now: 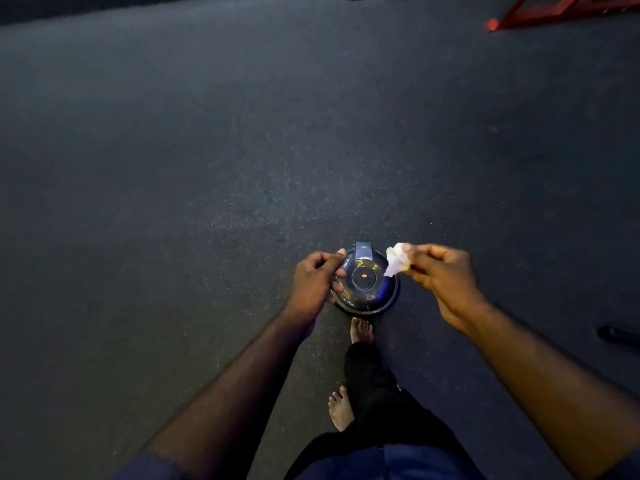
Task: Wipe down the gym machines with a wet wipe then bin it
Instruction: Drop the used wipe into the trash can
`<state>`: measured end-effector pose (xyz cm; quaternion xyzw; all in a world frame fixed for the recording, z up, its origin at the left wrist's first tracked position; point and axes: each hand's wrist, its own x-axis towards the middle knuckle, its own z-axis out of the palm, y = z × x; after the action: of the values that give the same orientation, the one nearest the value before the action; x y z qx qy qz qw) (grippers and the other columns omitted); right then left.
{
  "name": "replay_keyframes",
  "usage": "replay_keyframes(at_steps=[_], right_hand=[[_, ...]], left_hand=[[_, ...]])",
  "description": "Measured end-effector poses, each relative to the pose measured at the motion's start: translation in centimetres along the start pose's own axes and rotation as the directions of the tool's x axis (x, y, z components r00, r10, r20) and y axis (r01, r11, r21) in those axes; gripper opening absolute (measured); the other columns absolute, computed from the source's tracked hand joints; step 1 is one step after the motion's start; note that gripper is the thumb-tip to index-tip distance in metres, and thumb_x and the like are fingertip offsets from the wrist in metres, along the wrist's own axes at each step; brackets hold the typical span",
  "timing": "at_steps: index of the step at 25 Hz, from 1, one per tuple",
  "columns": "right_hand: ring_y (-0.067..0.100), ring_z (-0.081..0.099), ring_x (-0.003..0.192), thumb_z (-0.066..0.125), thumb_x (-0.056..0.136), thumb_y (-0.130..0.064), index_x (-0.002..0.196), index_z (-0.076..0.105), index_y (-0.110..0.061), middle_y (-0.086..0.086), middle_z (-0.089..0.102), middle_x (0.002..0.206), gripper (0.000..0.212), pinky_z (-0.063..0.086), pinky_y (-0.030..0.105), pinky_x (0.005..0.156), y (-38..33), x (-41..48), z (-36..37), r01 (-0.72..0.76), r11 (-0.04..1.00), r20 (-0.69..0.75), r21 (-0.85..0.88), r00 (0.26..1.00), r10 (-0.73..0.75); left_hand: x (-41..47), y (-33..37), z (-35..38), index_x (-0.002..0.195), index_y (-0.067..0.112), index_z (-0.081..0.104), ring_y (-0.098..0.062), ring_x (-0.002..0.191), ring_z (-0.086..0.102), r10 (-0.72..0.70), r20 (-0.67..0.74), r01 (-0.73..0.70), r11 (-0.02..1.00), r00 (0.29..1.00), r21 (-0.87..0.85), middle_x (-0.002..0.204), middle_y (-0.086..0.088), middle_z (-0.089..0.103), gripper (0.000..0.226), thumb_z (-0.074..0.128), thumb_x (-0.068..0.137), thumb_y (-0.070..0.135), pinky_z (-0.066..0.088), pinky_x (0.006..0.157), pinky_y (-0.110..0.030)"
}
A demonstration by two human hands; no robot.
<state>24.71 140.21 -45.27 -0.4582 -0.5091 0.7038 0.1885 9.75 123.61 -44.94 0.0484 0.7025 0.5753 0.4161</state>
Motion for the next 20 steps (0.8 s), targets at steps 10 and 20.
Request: replay_keyframes(at_steps=[10, 20], right_hand=[[0.018, 0.075, 0.085, 0.071, 0.093, 0.006, 0.106, 0.068, -0.012, 0.009, 0.077, 0.102, 0.023, 0.064, 0.030, 0.068, 0.7, 1.3, 0.9, -0.019, 0.999, -0.036, -0.039, 0.999, 0.017], [0.017, 0.073, 0.083, 0.069, 0.093, 0.008, 0.093, 0.071, -0.008, 0.011, 0.076, 0.097, 0.016, 0.061, 0.023, 0.063, 3.6, 2.4, -1.0, -0.160, 0.975, -0.103, -0.152, 0.984, 0.146]], left_hand=[[2.1, 0.0, 0.2, 0.106, 0.002, 0.067, -0.013, 0.057, 0.058, -0.037, 0.016, 0.037, 0.999, 0.999, -0.004, 0.082, -0.004, 0.070, 0.034, 0.067, 0.100, 0.036, 0.041, 0.048, -0.026], [3.0, -2.1, 0.9, 0.101, 0.007, 0.067, -0.011, 0.052, 0.056, -0.108, 0.014, 0.108, 0.994, 0.994, -0.006, 0.077, -0.002, 0.068, 0.030, 0.065, 0.102, 0.036, 0.039, 0.046, -0.024]])
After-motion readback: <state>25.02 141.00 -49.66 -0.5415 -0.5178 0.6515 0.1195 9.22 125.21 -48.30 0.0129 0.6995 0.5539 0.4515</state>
